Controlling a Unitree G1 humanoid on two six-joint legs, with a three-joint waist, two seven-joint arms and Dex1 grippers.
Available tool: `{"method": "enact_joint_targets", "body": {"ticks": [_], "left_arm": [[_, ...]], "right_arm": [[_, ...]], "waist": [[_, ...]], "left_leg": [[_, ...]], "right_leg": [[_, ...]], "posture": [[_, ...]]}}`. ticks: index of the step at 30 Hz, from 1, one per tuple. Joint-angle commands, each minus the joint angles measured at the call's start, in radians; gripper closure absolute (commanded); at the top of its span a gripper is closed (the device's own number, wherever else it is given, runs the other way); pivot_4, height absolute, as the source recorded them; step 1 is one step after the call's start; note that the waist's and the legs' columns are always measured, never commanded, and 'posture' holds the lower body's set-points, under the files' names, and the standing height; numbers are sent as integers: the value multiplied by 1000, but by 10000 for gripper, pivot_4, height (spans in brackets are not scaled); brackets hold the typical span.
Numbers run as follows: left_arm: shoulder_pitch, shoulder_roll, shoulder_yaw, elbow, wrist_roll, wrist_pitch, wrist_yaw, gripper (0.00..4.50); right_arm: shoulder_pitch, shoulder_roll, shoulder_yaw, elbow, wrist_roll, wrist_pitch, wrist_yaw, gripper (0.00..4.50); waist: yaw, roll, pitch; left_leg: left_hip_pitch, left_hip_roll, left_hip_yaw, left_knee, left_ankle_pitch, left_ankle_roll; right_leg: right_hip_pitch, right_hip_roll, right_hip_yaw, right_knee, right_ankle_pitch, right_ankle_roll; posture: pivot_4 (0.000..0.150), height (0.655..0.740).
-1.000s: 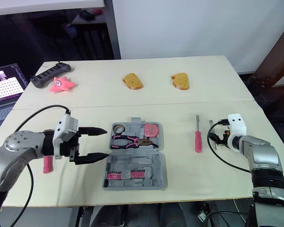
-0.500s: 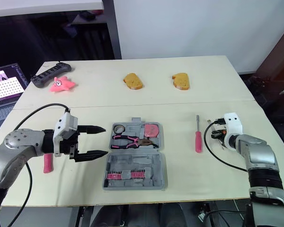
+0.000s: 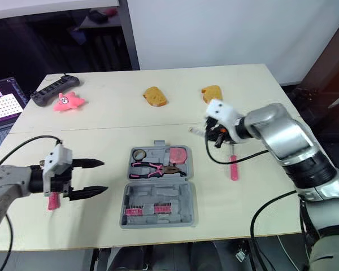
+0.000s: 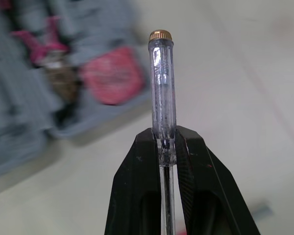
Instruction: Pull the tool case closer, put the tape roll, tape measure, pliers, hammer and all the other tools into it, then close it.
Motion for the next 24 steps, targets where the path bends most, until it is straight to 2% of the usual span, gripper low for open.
{"method": "enact_joint_targets", "body": {"ticks": [1,6,12,17,24], "left_arm": [[78,5,80,-33,0,-49,-18,0],[284,-51,171,-136,-8,-65,11,0],[405,-107,224,-218,-3,-68,55,0],[454,-131,247,-251,2,-69,82,0],[478,-137,271,-274,-3,-62,108,0]], "right_arm": [[-78,55,126,-13,-49,39,38,44485],[-122,196,286,-63,-62,104,46,44485],[-139,334,394,-54,-80,140,10,44485],[-150,435,429,3,-86,148,-24,44485],[-158,505,446,79,-87,148,-46,44485]], "waist": [[3,0,0],[0,0,0],[7,-1,0],[7,-1,-1],[2,-1,-1]], "left_leg": [[0,0,0,0,0,0],[0,0,0,0,0,0],[-1,0,-1,0,1,-2],[-1,0,-1,0,1,-2],[0,0,-1,0,1,-2]], "right_leg": [[0,0,0,0,0,0],[-1,0,0,1,0,0],[-3,0,0,3,1,-2],[-3,0,0,4,1,-2],[-3,0,0,4,1,-2]], "posture": [[1500,7400],[1500,7400],[1500,7400],[1500,7400],[1500,7400]]}}
